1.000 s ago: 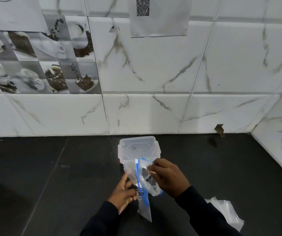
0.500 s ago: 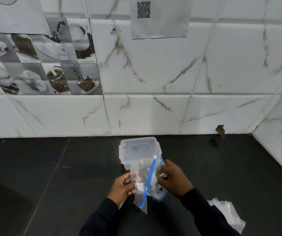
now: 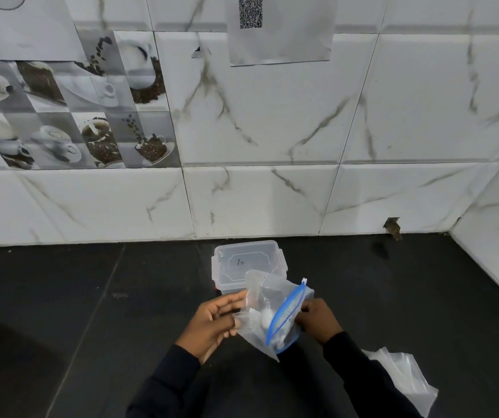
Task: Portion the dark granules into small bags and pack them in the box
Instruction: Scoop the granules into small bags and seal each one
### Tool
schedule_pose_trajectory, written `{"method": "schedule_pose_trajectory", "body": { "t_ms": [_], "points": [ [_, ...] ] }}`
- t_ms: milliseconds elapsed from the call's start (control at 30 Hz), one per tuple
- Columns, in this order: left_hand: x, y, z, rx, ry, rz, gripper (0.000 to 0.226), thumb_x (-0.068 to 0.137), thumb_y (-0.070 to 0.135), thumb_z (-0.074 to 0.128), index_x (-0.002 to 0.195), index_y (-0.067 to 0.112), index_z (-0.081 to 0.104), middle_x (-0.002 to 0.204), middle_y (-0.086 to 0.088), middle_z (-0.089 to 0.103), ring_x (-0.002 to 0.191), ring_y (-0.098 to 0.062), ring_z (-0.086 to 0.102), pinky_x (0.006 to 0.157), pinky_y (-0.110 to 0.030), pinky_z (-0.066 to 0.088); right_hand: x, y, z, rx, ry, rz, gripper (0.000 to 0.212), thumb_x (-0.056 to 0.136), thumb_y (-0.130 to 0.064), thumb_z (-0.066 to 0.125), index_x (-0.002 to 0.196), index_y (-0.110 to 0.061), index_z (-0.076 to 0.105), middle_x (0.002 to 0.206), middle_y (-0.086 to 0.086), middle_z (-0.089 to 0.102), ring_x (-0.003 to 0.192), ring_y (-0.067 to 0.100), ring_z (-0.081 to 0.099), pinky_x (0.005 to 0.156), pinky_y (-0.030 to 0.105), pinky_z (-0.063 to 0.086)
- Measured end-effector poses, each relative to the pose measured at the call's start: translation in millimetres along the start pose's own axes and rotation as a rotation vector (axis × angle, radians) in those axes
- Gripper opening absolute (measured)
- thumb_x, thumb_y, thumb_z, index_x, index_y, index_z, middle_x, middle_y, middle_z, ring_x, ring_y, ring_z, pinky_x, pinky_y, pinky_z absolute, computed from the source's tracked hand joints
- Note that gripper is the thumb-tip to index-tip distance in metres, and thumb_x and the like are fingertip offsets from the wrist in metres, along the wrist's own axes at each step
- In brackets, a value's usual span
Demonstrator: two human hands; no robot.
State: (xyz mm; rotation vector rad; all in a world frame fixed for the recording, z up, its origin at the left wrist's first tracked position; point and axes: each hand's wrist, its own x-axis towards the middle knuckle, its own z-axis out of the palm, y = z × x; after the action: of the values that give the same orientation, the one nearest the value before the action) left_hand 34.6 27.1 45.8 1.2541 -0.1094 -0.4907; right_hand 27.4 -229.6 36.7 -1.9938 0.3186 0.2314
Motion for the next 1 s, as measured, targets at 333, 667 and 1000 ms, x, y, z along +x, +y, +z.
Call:
{"method": "schedule_pose_trajectory", "body": {
  "t_ms": [333, 667, 1000],
  "points": [
    [-24.1, -27.5, -18.3, 0.076, 0.054, -0.084, 0.033, 0.07, -0.007, 0.061, 0.101, 0.0, 0.072, 0.133, -0.005, 0.065, 0.059, -0.012, 0.048, 0.049, -0.019, 0.042, -3.3, -2.4, -5.2, 0.705, -0.095, 0.17, 0.012, 0.087, 0.009, 0.061, 0.092, 0.015, 0.069, 0.091, 0.026, 0.073, 0.084, 0.033, 0.073, 0.067, 0.031, 0.06],
    [-10.0, -20.3, 0.2, 0.167, 0.061, -0.095, 0.048, 0.083, -0.016, 0.054, 0.116, 0.014, 0.072, 0.096, -0.01, 0.075, 0.056, -0.01, 0.05, 0.051, -0.019, 0.044, 3.9, 6.2, -3.4, 0.304, 0.019, 0.071, 0.018, 0.072, 0.002, 0.075, 0.072, 0.017, 0.065, 0.07, 0.028, 0.067, 0.067, 0.025, 0.063, 0.063, 0.03, 0.052],
    [0.2, -27.0, 4.3, 0.041, 0.149, -0.215, 0.045, 0.085, -0.021, 0.048, 0.111, 0.005, 0.073, 0.113, -0.016, 0.073, 0.061, -0.014, 0.05, 0.051, -0.018, 0.049, -11.8, -8.7, -23.3, -0.017, 0.043, -0.109, 0.008, 0.076, -0.009, 0.075, 0.069, -0.006, 0.074, 0.072, 0.008, 0.074, 0.074, 0.022, 0.072, 0.074, 0.034, 0.059]
  ]
}}
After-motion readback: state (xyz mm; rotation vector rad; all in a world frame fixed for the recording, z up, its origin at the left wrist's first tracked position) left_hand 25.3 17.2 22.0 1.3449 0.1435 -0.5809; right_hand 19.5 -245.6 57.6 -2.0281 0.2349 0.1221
